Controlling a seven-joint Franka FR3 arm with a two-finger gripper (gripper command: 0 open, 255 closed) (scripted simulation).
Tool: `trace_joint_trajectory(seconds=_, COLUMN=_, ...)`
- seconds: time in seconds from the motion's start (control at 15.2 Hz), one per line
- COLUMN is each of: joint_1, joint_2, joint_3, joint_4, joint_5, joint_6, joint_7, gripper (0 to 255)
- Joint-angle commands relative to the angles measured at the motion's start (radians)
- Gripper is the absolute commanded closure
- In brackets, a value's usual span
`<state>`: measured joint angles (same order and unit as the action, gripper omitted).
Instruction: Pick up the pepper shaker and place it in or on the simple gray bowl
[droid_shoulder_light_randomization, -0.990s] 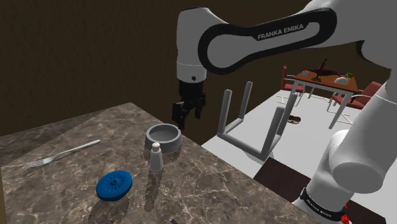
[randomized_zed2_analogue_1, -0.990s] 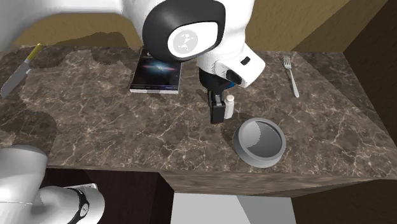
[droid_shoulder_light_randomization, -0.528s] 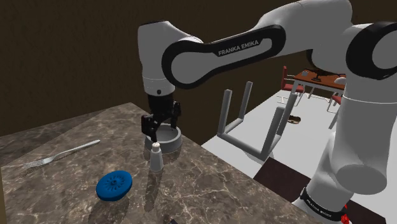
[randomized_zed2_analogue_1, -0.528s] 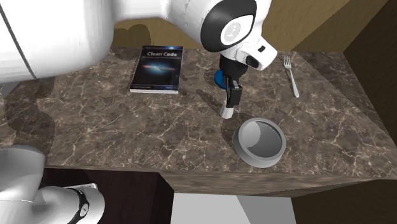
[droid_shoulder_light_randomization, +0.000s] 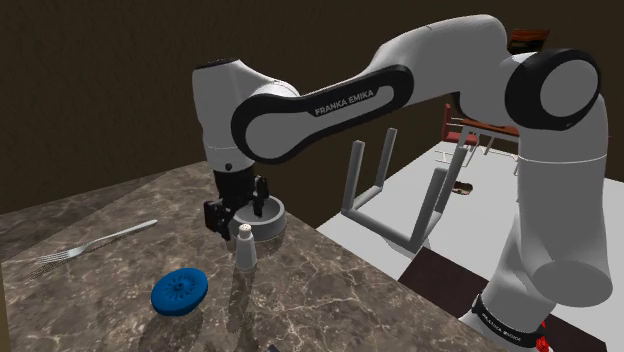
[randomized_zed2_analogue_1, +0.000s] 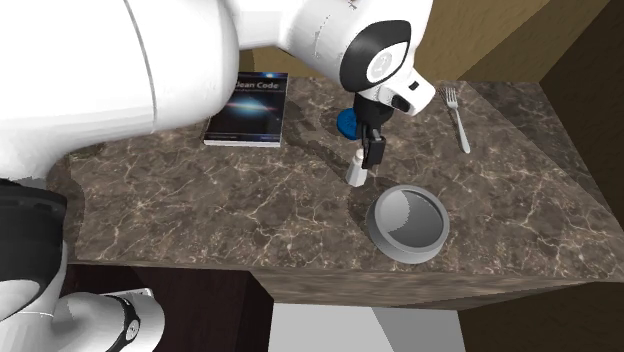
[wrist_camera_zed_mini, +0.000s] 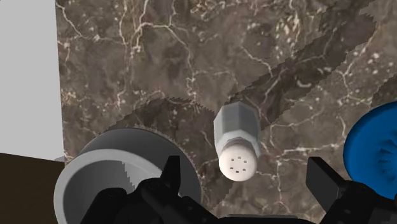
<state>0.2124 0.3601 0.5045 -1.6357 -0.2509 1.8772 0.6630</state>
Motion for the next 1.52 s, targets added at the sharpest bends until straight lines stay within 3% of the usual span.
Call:
trace_joint_trajectory(seconds=0.0, joint_1=0.000, joint_2=0.008, joint_3=-0.002, joint_4=-0.018, joint_5=-0.005, joint_6=0.025, joint_7=0.004, gripper=0)
trace_joint_trajectory(seconds=0.59, joint_1=-0.001, joint_2=0.012, joint_3=-0.004, joint_4=-0.033, joint_5=-0.009, joint_6=0.044, joint_7=0.007, gripper=0)
trace_joint_trajectory(seconds=0.66, joint_1=-0.001, joint_2=0.012, joint_3=-0.004, joint_4=-0.033, joint_5=-0.009, joint_6=0.044, joint_7=0.007, gripper=255)
trace_joint_trajectory(seconds=1.45, joint_1=-0.002, joint_2=0.001, joint_3=-0.001, joint_4=-0.008, joint_5=-0.001, joint_6=0.009, joint_7=0.000, gripper=255)
